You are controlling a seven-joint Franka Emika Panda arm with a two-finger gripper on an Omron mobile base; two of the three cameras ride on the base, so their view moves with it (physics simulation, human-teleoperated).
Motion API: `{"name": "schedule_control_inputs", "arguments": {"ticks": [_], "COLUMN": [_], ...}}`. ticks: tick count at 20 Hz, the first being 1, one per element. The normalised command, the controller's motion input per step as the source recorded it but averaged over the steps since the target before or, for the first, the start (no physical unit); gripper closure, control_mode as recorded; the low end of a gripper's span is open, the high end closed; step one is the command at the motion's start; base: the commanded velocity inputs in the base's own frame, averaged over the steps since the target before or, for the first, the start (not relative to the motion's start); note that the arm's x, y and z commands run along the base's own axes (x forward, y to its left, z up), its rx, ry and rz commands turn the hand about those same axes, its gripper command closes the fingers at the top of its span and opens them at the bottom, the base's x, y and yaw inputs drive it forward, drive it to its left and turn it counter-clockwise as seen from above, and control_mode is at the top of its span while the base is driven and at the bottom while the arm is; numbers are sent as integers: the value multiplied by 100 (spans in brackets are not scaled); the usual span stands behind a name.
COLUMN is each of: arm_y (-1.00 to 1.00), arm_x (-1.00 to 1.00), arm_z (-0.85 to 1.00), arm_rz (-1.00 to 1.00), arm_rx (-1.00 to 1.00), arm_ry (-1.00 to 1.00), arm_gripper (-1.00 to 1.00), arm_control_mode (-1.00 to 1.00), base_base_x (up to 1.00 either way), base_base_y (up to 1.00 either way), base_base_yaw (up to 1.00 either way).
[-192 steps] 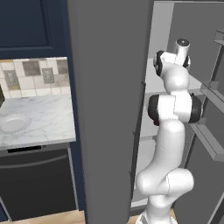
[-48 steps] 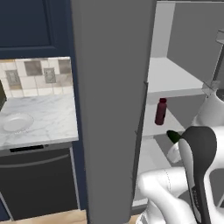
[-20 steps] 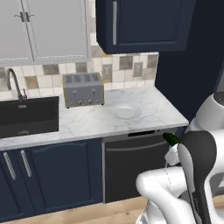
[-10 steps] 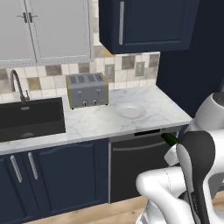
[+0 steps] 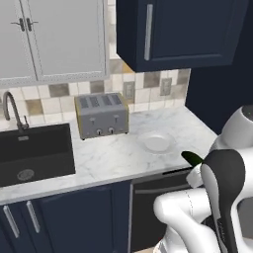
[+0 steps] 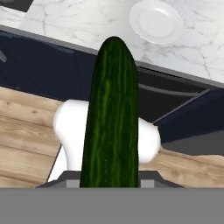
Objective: Pick cucumber from the fridge and place it on the plate on the counter.
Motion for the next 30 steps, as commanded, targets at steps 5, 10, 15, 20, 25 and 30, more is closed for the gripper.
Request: {"name": "schedule_control_inputs", "arguments": {"ticks": [5, 10, 15, 20, 25, 30], "arm_y": [0, 0, 0, -1, -8, -51], "arm_x": [0, 0, 11, 41, 76, 87], "arm_z": [0, 0, -7, -18, -26, -57], "arm_rz": [0, 0, 0, 0, -4, -4], "arm_rx": [0, 0, 0, 0, 0, 0], "arm_ry": [0, 0, 0, 0, 0, 6], "arm_gripper": [100, 100, 100, 100, 100, 100], "arm_control_mode": [100, 100, -100, -100, -100, -100], "base_base_x": [76, 56, 10, 0, 0, 0], "base_base_y": [0, 0, 0, 0, 0, 0], "base_base_yaw": [0, 0, 0, 0, 0, 0]}}
